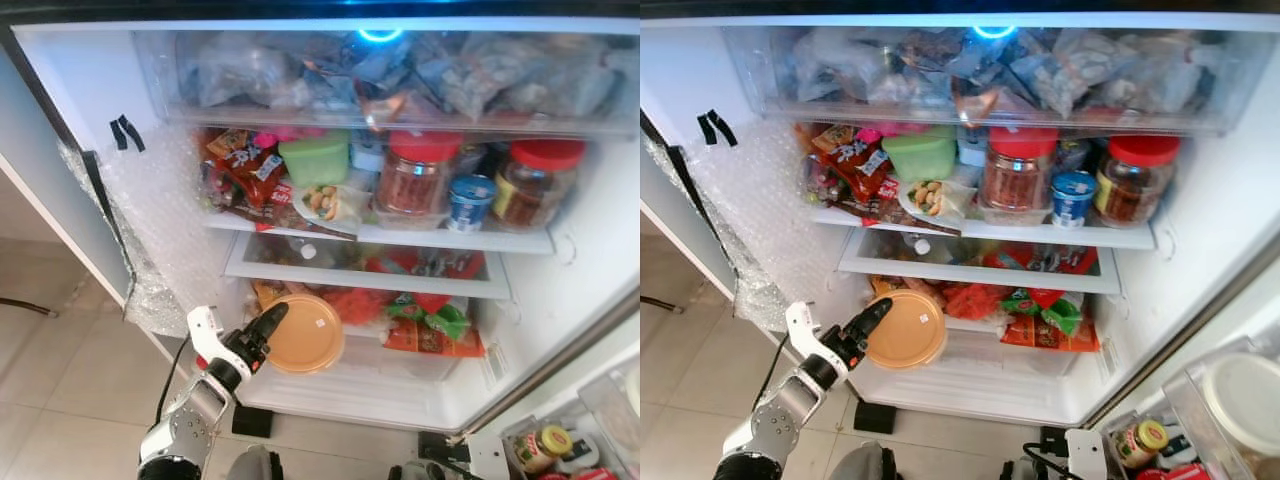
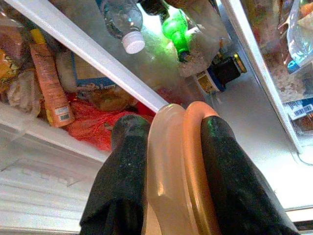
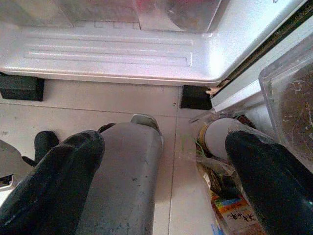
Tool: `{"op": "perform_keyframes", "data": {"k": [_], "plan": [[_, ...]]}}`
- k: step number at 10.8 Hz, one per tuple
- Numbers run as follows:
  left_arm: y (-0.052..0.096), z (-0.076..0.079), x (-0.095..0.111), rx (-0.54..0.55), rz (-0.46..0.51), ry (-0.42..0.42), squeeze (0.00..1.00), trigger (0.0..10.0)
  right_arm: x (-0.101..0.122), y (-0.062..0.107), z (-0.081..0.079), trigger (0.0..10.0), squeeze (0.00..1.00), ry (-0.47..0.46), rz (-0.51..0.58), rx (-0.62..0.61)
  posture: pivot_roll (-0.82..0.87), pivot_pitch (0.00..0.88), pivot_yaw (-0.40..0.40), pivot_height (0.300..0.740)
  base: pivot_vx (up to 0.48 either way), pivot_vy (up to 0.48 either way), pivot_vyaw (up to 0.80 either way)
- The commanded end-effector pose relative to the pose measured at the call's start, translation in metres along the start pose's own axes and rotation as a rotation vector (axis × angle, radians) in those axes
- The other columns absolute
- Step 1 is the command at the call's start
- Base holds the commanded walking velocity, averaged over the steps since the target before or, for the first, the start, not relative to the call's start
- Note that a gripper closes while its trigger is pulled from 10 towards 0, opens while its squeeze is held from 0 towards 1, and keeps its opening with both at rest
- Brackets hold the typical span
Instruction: Restocking fridge
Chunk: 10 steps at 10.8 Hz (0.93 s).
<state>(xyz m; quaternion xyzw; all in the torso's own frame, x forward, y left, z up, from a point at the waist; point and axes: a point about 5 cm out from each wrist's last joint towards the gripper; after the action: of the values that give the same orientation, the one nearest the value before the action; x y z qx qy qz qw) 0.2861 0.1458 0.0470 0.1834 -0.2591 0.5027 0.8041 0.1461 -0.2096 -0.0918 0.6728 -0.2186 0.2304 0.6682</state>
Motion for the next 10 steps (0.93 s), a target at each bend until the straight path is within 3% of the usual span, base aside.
{"op": "perform_keyframes", "data": {"k": [1, 3, 4, 10], "plan": [[-0.003, 0.001, 0.000, -0.004, -0.005, -0.015, 0.00, 10.0, -0.022, 0.005, -0.008, 10.0, 0.00, -0.024, -0.075, 0.021, 0.02, 0.094, 0.053, 0.639, 0.000, 0.000, 0.00], [-0.005, 0.005, 0.003, -0.016, 0.013, -0.034, 0.00, 10.0, -0.019, 0.005, -0.009, 10.0, 0.00, -0.064, -0.028, 0.011, 0.02, 0.096, 0.052, 0.639, 0.000, 0.000, 0.00], [-0.006, 0.007, 0.002, -0.024, 0.013, -0.035, 0.00, 10.0, -0.014, 0.006, -0.009, 10.0, 0.00, -0.125, 0.054, -0.005, 0.02, 0.097, 0.056, 0.639, 0.000, 0.000, 0.00], [-0.009, 0.009, 0.000, -0.033, 0.001, -0.042, 0.00, 10.0, -0.006, 0.007, -0.011, 10.0, 0.00, -0.152, 0.169, 0.009, 0.00, 0.098, 0.064, 0.639, 0.000, 0.000, 0.00]]}}
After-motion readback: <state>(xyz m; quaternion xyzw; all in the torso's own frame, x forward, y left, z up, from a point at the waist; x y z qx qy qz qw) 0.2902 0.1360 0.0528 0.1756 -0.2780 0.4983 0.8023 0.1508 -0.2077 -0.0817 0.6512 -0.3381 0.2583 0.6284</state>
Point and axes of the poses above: a point about 5 cm out from each wrist's last joint towards the gripper, its own y axis pointing back from the gripper into the wrist, its own x axis along the axis of the wrist's last joint, z = x × y, and after that the axes turned 5 degrees about y, right-handed
